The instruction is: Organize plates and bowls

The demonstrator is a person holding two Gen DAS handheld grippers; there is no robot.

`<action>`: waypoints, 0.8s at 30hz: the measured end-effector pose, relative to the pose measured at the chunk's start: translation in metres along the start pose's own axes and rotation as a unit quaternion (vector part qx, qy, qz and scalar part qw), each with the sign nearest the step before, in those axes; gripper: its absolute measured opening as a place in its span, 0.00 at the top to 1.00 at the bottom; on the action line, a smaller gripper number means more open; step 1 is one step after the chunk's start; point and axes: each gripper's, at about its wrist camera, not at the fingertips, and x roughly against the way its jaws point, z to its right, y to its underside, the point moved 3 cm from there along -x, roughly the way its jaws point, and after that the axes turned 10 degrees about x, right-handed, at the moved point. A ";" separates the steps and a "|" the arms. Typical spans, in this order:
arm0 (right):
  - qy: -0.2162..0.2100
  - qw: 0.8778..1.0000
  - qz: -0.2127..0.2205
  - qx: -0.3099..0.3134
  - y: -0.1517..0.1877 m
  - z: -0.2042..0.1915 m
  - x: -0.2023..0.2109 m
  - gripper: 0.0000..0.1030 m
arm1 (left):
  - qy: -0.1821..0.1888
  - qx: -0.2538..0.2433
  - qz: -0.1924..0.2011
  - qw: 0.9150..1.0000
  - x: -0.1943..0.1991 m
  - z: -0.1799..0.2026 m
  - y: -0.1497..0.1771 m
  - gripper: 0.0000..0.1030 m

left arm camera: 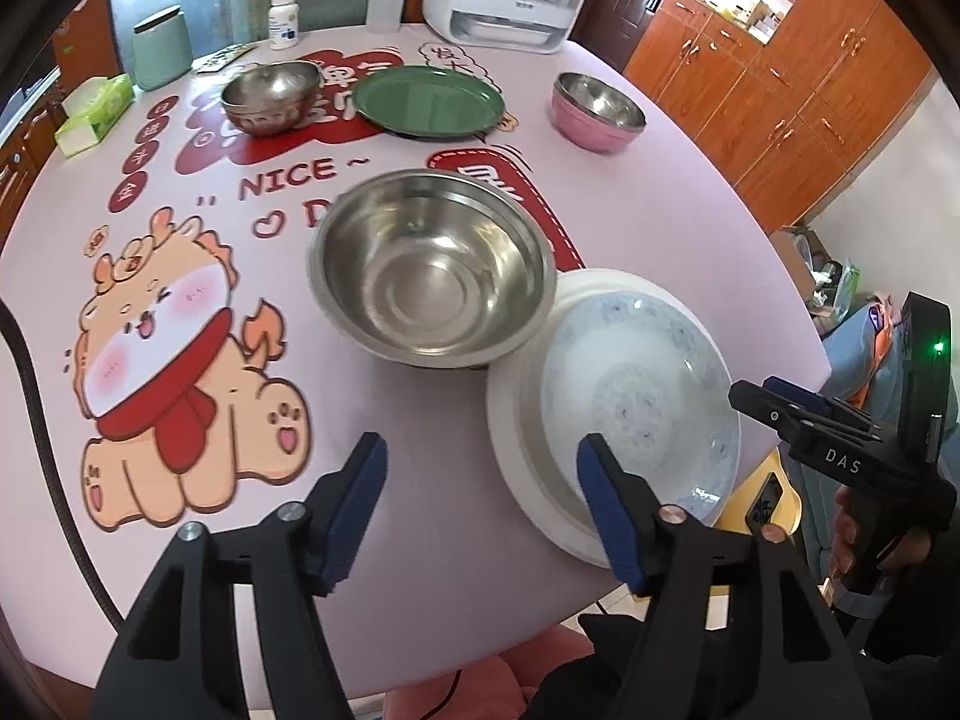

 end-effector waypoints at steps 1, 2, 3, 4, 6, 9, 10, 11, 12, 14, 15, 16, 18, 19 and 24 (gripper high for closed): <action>0.001 1.000 0.003 0.000 -0.002 -0.004 0.002 0.39 | 0.000 0.000 0.000 1.000 0.003 -0.003 -0.001 0.36; 0.002 1.000 0.006 0.000 -0.003 -0.007 0.004 0.39 | 0.000 0.000 0.001 1.000 0.006 -0.006 -0.002 0.36; 0.002 1.000 0.009 0.000 -0.005 -0.011 0.006 0.37 | 0.000 0.002 0.002 1.000 0.010 -0.010 -0.003 0.35; 0.003 1.000 0.011 0.002 -0.007 -0.015 0.008 0.33 | -0.001 0.003 0.004 1.000 0.013 -0.013 -0.004 0.34; 0.006 1.000 0.014 0.008 -0.011 -0.022 0.011 0.31 | -0.005 0.007 0.008 1.000 0.018 -0.020 -0.007 0.33; 0.012 1.000 0.014 0.012 -0.015 -0.033 0.013 0.31 | -0.016 0.012 0.017 1.000 0.024 -0.030 -0.012 0.33; 0.013 1.000 0.017 0.013 -0.017 -0.036 0.014 0.31 | -0.018 0.012 0.019 1.000 0.027 -0.033 -0.015 0.33; 0.013 1.000 0.020 0.015 -0.019 -0.040 0.016 0.31 | -0.017 0.013 0.020 1.000 0.028 -0.035 -0.017 0.33; 0.013 1.000 0.021 0.017 -0.020 -0.043 0.016 0.31 | -0.018 0.014 0.023 0.999 0.030 -0.037 -0.020 0.33; 0.016 0.999 0.020 0.021 -0.022 -0.049 0.018 0.29 | -0.025 0.016 0.027 0.999 0.034 -0.042 -0.026 0.31; 0.017 0.999 0.019 0.023 -0.023 -0.051 0.018 0.28 | -0.026 0.017 0.027 0.999 0.035 -0.043 -0.027 0.31; 0.017 0.999 0.018 0.025 -0.024 -0.052 0.019 0.27 | -0.028 0.018 0.027 0.999 0.036 -0.044 -0.030 0.30; 0.015 0.999 0.019 0.031 -0.027 -0.056 0.022 0.27 | -0.030 0.022 0.027 0.999 0.038 -0.045 -0.036 0.29; 0.015 0.999 0.020 0.033 -0.028 -0.057 0.023 0.27 | -0.031 0.023 0.027 0.999 0.038 -0.045 -0.039 0.29; 0.009 0.999 0.018 0.038 -0.041 -0.053 0.025 0.27 | -0.039 0.031 0.031 0.998 0.042 -0.043 -0.053 0.28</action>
